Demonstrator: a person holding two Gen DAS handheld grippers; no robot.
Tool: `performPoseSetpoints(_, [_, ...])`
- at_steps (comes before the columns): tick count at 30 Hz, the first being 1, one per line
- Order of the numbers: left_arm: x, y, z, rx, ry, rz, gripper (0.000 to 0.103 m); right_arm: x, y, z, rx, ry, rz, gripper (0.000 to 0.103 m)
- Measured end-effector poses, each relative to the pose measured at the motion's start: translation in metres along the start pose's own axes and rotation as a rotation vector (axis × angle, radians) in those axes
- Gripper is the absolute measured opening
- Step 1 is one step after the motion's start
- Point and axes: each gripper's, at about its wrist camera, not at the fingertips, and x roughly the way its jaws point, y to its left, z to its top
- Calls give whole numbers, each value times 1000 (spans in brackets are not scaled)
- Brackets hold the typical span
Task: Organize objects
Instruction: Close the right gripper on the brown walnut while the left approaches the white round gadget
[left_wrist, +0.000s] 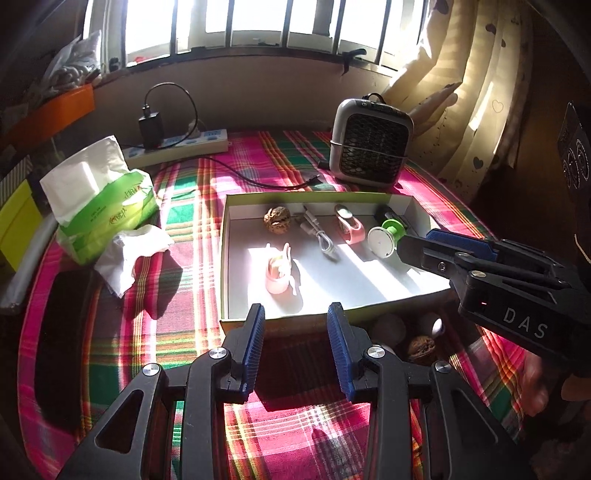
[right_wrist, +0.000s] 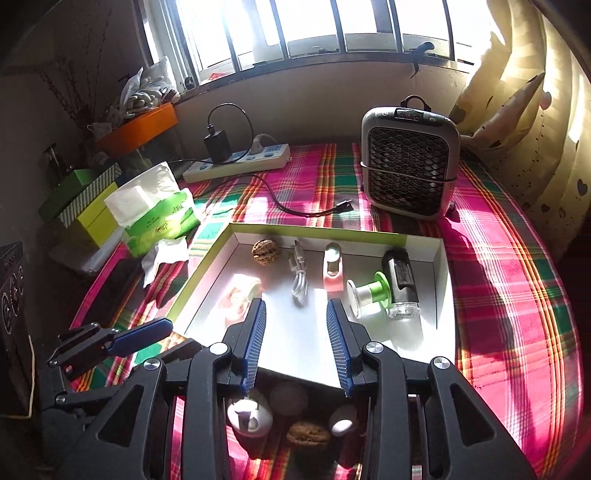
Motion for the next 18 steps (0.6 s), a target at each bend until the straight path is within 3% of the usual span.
performPoseSetpoints(9, [-12, 9, -22, -5, 1, -68, 34, -22, -14, -42, 68, -4, -67, 38])
performPoseSetpoints(18, [-10, 18, -42, -20, 35, -96, 34, -19, -16, -68, 121, 40, -45, 42])
